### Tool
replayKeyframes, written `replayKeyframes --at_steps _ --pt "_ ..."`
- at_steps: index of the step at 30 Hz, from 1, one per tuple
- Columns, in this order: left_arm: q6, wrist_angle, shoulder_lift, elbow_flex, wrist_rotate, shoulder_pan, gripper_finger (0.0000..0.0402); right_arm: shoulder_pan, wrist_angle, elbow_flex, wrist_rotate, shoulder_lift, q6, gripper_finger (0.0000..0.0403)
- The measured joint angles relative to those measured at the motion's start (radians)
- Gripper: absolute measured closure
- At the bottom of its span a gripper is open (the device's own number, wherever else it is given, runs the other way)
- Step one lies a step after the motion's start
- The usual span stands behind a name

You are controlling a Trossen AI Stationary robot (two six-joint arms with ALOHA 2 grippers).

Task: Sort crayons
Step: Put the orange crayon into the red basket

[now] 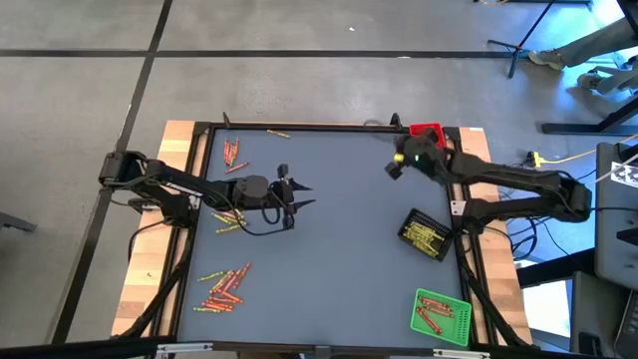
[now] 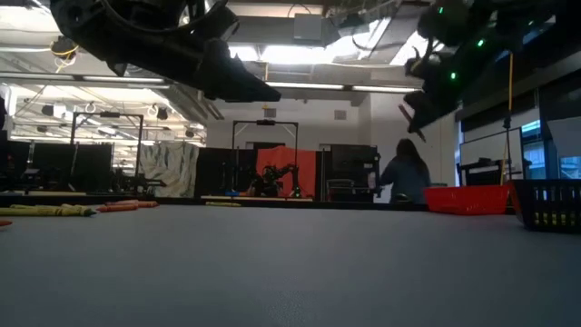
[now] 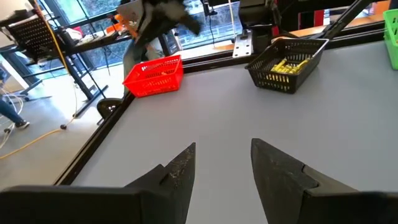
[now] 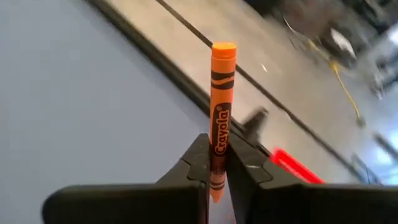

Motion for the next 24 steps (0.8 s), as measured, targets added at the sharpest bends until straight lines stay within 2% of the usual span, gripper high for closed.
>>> replayKeyframes --at_steps 5,11,14,24 --pt "0.0 0.0 0.0 0.0 0.0 0.0 0.0262 -0.189 -0.015 0.0 -0.081 0.042 0.063 0.0368" --pt "0.0 0.0 0.0 0.0 0.015 -0.001 0.0262 -0.325 -0.037 -0.002 -0.141 0.12 0.101 0.0367" --pt "-0.001 0.0 0.0 0.0 0.016 -0.001 0.0262 -0.372 -0.031 -0.002 -0.171 0.155 0.102 0.0366" --pt "0.02 0.0 0.0 0.0 0.017 -0.002 0.0262 -0.437 -0.073 -0.002 -0.132 0.249 0.135 0.0365"
